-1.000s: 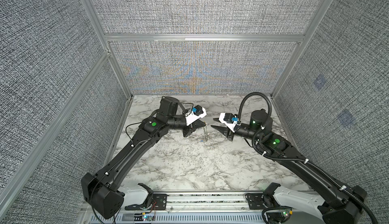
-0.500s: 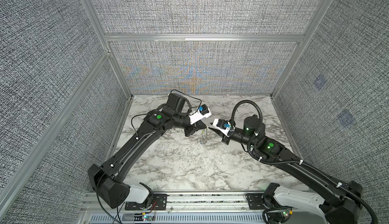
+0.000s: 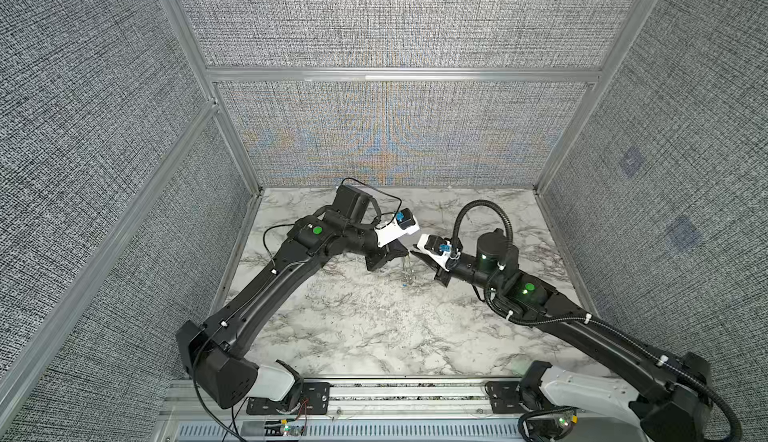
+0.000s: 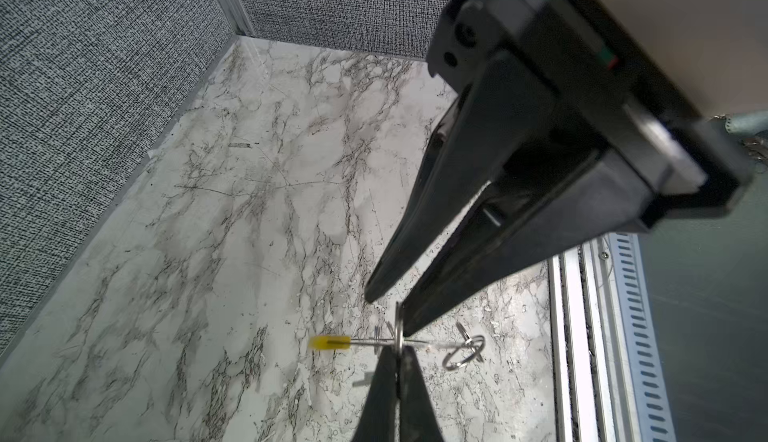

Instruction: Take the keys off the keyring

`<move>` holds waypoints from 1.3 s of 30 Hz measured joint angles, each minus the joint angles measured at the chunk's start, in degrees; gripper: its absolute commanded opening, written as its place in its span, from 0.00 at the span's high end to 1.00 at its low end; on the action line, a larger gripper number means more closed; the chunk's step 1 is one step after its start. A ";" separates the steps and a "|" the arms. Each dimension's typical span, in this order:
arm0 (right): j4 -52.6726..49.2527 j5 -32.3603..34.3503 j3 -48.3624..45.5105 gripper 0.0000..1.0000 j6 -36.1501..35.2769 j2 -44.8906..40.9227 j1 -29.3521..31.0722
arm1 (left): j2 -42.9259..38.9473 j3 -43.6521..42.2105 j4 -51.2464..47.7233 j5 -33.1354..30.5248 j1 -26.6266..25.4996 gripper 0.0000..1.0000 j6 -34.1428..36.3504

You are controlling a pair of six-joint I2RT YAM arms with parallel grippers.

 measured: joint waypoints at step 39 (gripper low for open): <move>1.97 -8.07 -1.84 1.00 8.24 -0.39 -1.53 | -10.08 -13.92 15.56 4.83 4.63 0.60 -2.45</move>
